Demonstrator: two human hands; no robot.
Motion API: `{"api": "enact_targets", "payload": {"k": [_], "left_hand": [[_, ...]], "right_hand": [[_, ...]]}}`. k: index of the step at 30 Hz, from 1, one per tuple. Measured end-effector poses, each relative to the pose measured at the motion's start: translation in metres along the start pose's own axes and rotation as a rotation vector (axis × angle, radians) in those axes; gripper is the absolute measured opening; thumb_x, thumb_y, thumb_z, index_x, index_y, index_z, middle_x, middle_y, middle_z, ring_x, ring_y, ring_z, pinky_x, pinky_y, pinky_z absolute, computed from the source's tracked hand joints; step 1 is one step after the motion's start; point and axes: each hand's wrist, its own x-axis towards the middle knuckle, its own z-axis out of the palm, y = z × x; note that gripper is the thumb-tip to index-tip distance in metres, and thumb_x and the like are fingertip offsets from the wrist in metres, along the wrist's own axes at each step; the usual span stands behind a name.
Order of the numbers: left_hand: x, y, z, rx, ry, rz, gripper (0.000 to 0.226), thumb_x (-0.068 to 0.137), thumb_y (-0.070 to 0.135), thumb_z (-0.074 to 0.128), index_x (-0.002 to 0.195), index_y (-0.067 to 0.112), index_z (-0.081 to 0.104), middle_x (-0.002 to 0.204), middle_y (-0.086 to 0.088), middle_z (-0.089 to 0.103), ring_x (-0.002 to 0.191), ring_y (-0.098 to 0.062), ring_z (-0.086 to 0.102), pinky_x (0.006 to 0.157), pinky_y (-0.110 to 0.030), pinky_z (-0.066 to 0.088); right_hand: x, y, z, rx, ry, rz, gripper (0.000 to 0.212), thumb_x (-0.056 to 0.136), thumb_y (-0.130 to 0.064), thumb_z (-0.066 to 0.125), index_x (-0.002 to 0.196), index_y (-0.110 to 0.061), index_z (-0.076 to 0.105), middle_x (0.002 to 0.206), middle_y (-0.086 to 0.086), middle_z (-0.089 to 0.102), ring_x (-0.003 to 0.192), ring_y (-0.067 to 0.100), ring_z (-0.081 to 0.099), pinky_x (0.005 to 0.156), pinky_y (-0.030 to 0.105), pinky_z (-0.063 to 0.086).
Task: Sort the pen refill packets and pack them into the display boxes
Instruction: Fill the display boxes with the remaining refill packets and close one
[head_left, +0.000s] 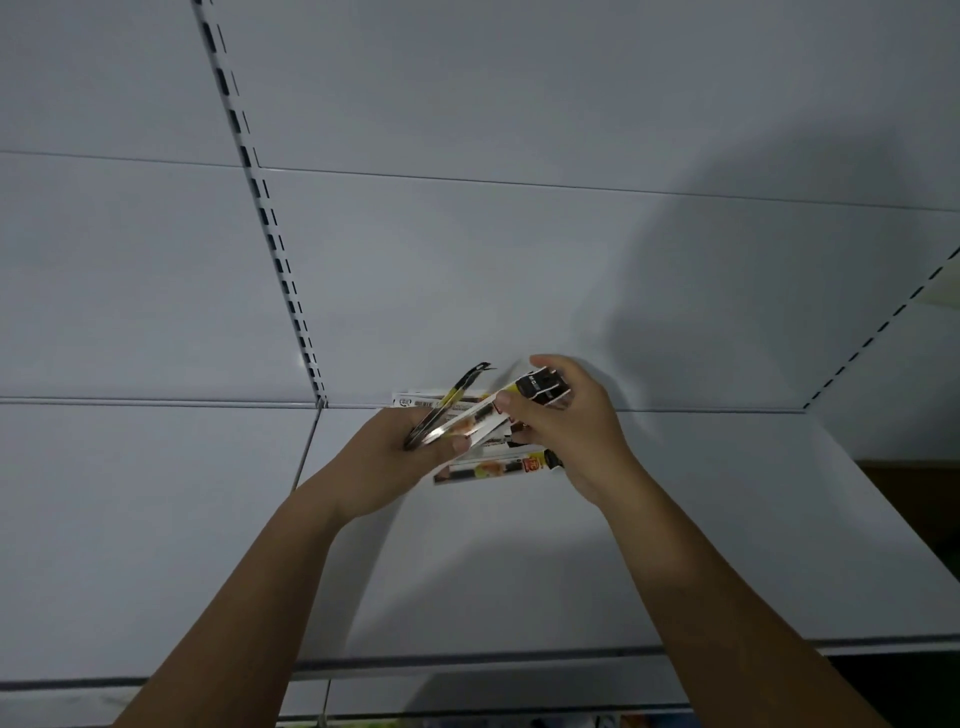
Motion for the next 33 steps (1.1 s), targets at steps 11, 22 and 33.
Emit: {"api": "enact_targets", "payload": {"k": [11, 22, 33], "left_hand": [[-0.011, 0.022, 0.006, -0.418, -0.118, -0.098, 0.019, 0.108, 0.019, 0.054, 0.118, 0.019, 0.070, 0.098, -0.008, 0.080, 0.088, -0.022, 0.078, 0.069, -0.025, 0.058], [-0.009, 0.016, 0.019, -0.483, 0.010, -0.050, 0.041, 0.109, 0.036, 0.050, 0.077, 0.013, 0.061, 0.067, -0.011, 0.059, 0.057, -0.028, 0.055, 0.068, -0.043, 0.046], [-0.010, 0.004, 0.006, -0.463, 0.153, -0.086, 0.019, 0.107, 0.027, 0.056, 0.112, 0.009, 0.055, 0.076, -0.007, 0.059, 0.057, -0.021, 0.047, 0.055, -0.034, 0.041]], "right_hand": [[-0.010, 0.008, 0.022, 0.007, -0.149, -0.072, 0.014, 0.100, -0.012, 0.067, 0.110, -0.008, 0.076, 0.099, 0.015, 0.079, 0.088, 0.037, 0.076, 0.080, 0.050, 0.063], [-0.011, 0.008, 0.031, -0.121, -0.081, -0.149, 0.018, 0.100, -0.023, 0.067, 0.097, -0.008, 0.077, 0.077, 0.009, 0.074, 0.063, 0.012, 0.066, 0.053, 0.027, 0.048], [-0.005, 0.043, -0.015, -0.984, -0.308, -0.283, 0.026, 0.090, -0.035, 0.078, 0.115, -0.029, 0.074, 0.103, -0.021, 0.059, 0.099, 0.002, 0.057, 0.090, 0.028, 0.046]]}}
